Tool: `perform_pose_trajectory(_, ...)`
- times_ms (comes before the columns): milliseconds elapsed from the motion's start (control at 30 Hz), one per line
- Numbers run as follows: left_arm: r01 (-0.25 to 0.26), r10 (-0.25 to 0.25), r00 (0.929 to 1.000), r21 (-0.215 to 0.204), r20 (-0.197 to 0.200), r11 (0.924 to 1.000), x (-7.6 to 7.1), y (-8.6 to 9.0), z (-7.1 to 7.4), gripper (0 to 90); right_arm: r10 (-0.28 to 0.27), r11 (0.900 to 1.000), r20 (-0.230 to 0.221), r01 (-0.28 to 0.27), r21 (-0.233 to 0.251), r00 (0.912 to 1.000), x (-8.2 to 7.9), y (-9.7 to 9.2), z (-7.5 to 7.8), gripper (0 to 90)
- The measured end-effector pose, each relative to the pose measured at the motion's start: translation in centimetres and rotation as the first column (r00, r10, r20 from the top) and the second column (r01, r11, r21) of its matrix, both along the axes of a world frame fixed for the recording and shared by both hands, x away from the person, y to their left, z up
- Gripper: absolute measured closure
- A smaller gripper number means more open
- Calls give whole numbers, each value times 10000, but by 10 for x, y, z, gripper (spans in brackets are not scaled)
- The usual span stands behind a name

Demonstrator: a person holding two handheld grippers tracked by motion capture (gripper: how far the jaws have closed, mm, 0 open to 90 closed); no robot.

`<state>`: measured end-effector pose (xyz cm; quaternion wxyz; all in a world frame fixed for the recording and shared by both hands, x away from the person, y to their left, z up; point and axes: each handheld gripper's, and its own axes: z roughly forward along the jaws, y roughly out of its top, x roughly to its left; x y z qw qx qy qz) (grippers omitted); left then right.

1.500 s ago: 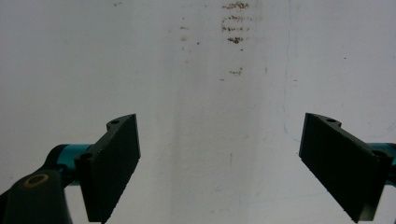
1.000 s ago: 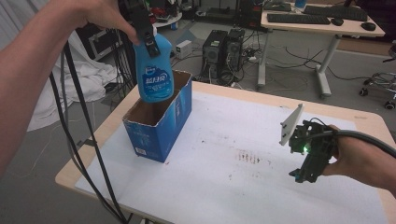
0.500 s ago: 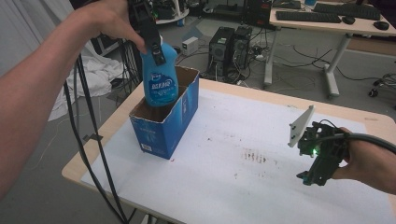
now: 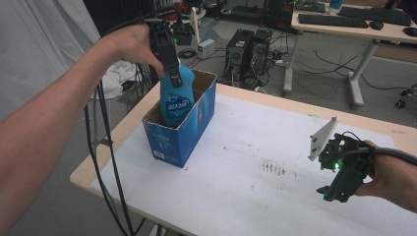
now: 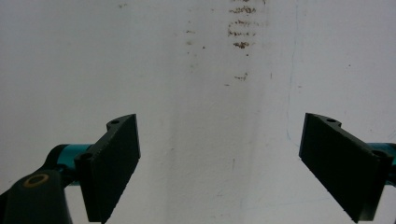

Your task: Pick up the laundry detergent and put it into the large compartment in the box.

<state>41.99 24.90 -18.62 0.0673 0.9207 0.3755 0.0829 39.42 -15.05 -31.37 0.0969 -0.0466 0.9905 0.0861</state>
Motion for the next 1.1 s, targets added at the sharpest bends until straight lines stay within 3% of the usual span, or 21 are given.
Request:
perform_pose_trajectory(400,388,-384,9991,179,-199,9991,0,-1,-42,383,-15,10000,-15,15,-34,10000,-1,1,-3,116)
perform_pose_trajectory(1100,637,-621,9963,248,-600,9977,1,6,-83,383,6,9999,-28,-6,-104,10000,-1,1,-5,116)
